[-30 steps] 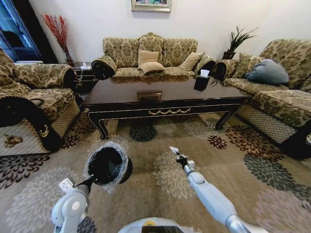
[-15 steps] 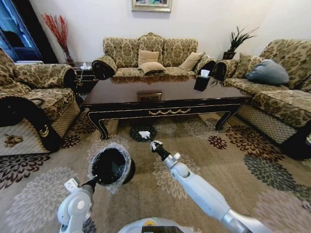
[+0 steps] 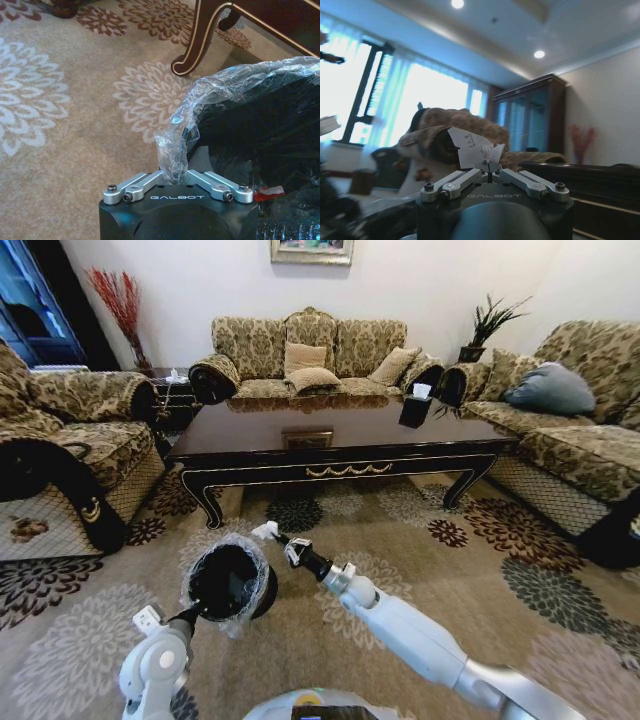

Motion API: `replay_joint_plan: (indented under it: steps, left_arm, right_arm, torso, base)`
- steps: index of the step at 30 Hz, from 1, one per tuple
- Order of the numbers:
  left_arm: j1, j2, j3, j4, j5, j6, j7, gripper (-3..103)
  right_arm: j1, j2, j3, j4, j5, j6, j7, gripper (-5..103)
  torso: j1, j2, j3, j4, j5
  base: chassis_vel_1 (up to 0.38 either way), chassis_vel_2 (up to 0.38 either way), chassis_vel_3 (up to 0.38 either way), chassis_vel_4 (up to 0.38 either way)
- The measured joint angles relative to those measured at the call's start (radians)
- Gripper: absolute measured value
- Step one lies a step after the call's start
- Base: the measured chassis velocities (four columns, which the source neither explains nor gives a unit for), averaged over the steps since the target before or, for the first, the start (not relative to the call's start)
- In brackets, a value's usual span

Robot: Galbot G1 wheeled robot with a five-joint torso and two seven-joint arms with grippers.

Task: Move to the front of the table and pick up the trash from the floor, then place it into the trash bin.

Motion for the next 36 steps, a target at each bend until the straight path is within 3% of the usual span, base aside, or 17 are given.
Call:
replay_joint_plan:
  steps: [14,18,21,25,28,31,36]
  left_arm:
    - [-0.015,-0.009,0.012,0.014,-0.001,-0.001,0.001,0]
    - [-0.015,-0.009,0.014,0.014,-0.001,-0.001,0.001,0]
    - [-0.015,-0.011,0.016,0.014,0.000,-0.001,0.001,0]
    - [-0.015,-0.012,0.018,0.014,0.002,-0.001,0.001,0]
    - [-0.013,-0.014,0.018,0.014,0.003,-0.001,0.001,0]
    - [-0.012,-0.015,0.018,0.014,0.004,-0.001,0.001,0]
    - [-0.011,-0.016,0.018,0.014,0.007,-0.001,0.001,0]
  right_arm:
    - [0.021,0.017,-0.123,-0.025,-0.120,0.029,0.056,-2]
    - [0.013,0.014,-0.126,-0.028,-0.156,0.034,0.071,8]
    - [0.003,0.014,-0.126,-0.031,-0.175,0.035,0.076,25]
    - [-0.005,0.015,-0.124,-0.031,-0.187,0.035,0.084,36]
    - [-0.008,0.013,-0.118,-0.031,-0.193,0.035,0.093,51]
    - [-0.008,0.013,-0.111,-0.030,-0.193,0.034,0.096,57]
    - [-0.007,0.021,-0.077,-0.022,-0.179,0.027,0.116,79]
  torso:
    - [0.000,0.000,0.000,0.0000,0.0000]
    - [0.000,0.000,0.000,0.0000,0.0000]
    - [0.000,0.000,0.000,0.0000,0.0000]
    - [0.000,0.000,0.000,0.0000,0.0000]
    - [0.000,0.000,0.000,0.0000,0.0000]
    - [0.000,0.000,0.000,0.0000,0.0000]
    - [0.000,0.000,0.000,0.0000,0.0000]
  base:
    - [0.000,0.000,0.000,0.000]
    - [0.000,0.000,0.000,0.000]
    - [0.000,0.000,0.000,0.000]
    - [0.000,0.000,0.000,0.000]
    - [0.000,0.000,0.000,0.000]
    - [0.000,0.000,0.000,0.000]
    - [0.000,0.000,0.000,0.000]
